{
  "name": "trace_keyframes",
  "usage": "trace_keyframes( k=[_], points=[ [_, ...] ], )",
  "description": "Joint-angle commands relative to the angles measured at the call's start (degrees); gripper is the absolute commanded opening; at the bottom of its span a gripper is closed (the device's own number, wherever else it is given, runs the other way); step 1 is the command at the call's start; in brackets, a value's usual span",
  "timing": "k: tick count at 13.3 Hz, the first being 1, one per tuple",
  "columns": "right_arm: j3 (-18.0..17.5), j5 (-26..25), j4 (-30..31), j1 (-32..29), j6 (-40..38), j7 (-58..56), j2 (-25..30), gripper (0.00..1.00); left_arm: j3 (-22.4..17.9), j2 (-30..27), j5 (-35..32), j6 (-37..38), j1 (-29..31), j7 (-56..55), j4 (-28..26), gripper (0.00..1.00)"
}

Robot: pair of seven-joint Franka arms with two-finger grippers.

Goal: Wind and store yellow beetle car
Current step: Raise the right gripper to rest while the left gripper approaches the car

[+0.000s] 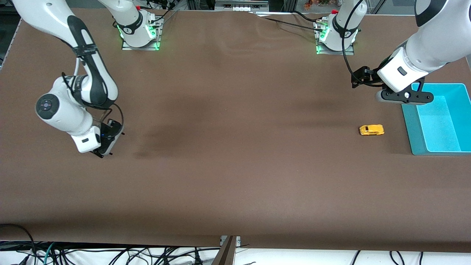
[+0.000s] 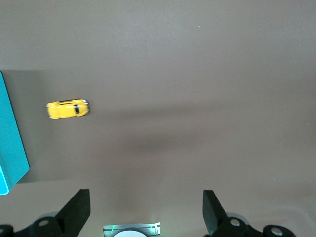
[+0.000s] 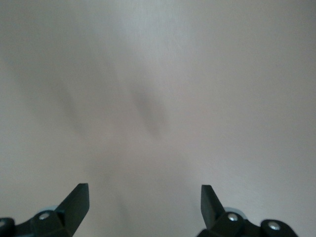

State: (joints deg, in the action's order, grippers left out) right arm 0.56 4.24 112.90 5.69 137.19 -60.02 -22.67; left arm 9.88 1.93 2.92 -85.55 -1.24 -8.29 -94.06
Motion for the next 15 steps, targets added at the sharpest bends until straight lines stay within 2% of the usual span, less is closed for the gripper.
trace_keyframes(
  k=[1,5,8,12,15],
  points=[
    [0.23,0.33,-4.95,3.53,-7.26,14.52,0.08,1.0,0.05,-0.35,1.74,0.91,0.62,0.82,0.55,1.0],
    [0.23,-0.28,-17.86,7.4,-25.0,39.49,0.08,1.0,-0.04,-0.35,1.74,0.91,0.62,0.91,0.55,1.0],
    [0.14,-0.37,-24.81,7.67,-35.21,51.55,1.04,1.0,-0.13,-0.35,1.65,1.43,1.49,2.22,0.46,1.0],
    [0.66,-0.55,-32.99,7.41,-45.15,56.07,2.98,1.0,-0.22,0.26,1.65,1.35,5.01,9.33,0.29,1.0],
    [1.46,-3.62,-33.62,5.48,-48.32,55.72,5.69,1.0,-0.22,1.05,1.04,1.26,7.38,13.72,0.28,1.0]
  ],
)
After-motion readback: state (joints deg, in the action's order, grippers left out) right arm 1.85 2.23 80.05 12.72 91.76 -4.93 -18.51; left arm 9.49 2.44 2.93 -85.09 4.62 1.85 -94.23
